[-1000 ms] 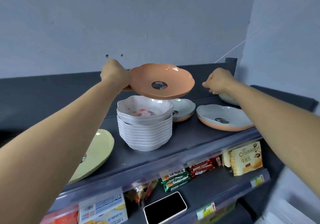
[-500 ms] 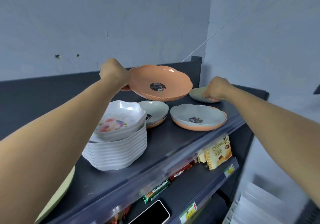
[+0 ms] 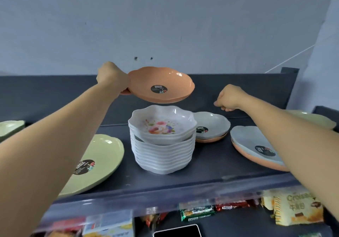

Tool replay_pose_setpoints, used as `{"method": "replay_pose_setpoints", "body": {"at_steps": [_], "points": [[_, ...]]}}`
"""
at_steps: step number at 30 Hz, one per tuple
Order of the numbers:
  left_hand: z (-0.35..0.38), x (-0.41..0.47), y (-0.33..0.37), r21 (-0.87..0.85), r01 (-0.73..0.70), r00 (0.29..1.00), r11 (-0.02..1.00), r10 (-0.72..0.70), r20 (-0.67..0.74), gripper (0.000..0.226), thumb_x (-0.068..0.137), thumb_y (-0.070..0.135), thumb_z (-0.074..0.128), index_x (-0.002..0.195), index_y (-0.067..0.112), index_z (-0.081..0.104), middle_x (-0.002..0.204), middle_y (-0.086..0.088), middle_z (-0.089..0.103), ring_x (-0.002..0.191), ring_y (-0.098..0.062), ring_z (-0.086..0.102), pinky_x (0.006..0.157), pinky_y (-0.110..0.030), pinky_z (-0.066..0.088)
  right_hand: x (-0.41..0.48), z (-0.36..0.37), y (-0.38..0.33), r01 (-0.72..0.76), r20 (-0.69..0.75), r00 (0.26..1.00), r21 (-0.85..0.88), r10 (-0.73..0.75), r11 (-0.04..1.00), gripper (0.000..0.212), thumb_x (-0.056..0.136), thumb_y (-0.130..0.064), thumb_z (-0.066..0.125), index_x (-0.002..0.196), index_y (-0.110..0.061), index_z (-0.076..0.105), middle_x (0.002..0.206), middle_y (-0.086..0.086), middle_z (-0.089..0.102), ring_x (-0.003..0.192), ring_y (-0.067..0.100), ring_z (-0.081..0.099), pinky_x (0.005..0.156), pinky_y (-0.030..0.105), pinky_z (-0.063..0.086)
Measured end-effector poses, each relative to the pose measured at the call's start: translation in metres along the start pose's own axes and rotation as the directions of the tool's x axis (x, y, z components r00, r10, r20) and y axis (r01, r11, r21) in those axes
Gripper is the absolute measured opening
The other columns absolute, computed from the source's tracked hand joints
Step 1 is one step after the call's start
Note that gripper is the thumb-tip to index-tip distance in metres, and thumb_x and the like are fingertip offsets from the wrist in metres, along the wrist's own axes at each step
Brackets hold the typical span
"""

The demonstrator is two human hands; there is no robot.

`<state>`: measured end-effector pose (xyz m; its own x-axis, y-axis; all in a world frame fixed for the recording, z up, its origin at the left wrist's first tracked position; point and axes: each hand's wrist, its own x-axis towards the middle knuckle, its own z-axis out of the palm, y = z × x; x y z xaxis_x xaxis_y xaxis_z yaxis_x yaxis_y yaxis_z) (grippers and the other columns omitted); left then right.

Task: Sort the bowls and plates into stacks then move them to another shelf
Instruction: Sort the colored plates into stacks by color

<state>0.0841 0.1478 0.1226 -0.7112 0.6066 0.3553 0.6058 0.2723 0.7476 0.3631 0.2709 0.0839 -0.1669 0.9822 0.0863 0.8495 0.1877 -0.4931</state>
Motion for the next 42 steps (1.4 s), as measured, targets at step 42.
{"method": "replay_pose_setpoints", "body": {"at_steps": [42], "points": [[-0.004, 0.012, -0.021, -0.17, 0.15, 0.981, 0.974, -0.168, -0.099, 0.028, 0.083, -0.005, 0.054, 0.061, 0.008, 0.042, 0.062, -0.015, 0.06, 0.039, -0.026, 0.06, 0.024, -0.025, 0.045, 0.026, -0.034, 0.059, -0.213, -0.222, 0.917, 0.428, 0.331, 0.878, 0.019, 0.085, 0.003, 0.05, 0.066, -0.003, 0.051, 0.071, 0.013, 0.056, 0.048, 0.022, 0.054, 0.025, 0.009, 0.029]]}}
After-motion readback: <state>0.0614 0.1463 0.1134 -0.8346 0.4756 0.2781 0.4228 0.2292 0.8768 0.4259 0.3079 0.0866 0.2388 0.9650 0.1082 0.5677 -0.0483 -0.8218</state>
